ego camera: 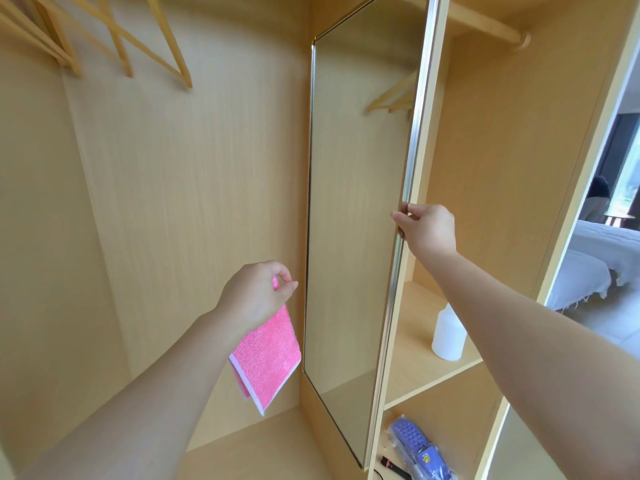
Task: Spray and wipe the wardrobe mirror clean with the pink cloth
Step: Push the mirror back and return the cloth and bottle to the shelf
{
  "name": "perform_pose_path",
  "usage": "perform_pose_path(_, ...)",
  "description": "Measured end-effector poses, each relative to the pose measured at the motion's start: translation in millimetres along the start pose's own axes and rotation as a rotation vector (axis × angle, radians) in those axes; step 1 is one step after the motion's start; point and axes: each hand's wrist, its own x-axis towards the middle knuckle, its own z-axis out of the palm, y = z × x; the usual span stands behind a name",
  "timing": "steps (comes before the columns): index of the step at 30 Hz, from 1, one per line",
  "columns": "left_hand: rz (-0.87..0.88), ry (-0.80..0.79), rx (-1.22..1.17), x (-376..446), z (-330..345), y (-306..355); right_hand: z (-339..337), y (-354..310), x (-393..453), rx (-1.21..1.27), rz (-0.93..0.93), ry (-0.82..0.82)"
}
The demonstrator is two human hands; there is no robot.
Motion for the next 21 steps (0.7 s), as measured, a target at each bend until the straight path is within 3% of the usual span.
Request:
perform_pose_path(10,0.082,-0.049,-0.052,-5.8,11.0,29.4,-37.7,14.2,-27.6,-0.157,-0.032,-0.047)
perform_pose_path(21,0.255,-0.242,-0.08,-21.9,85.5,108.7,-116.1,109.2,-46.2,-0.345,0.158,-0.107)
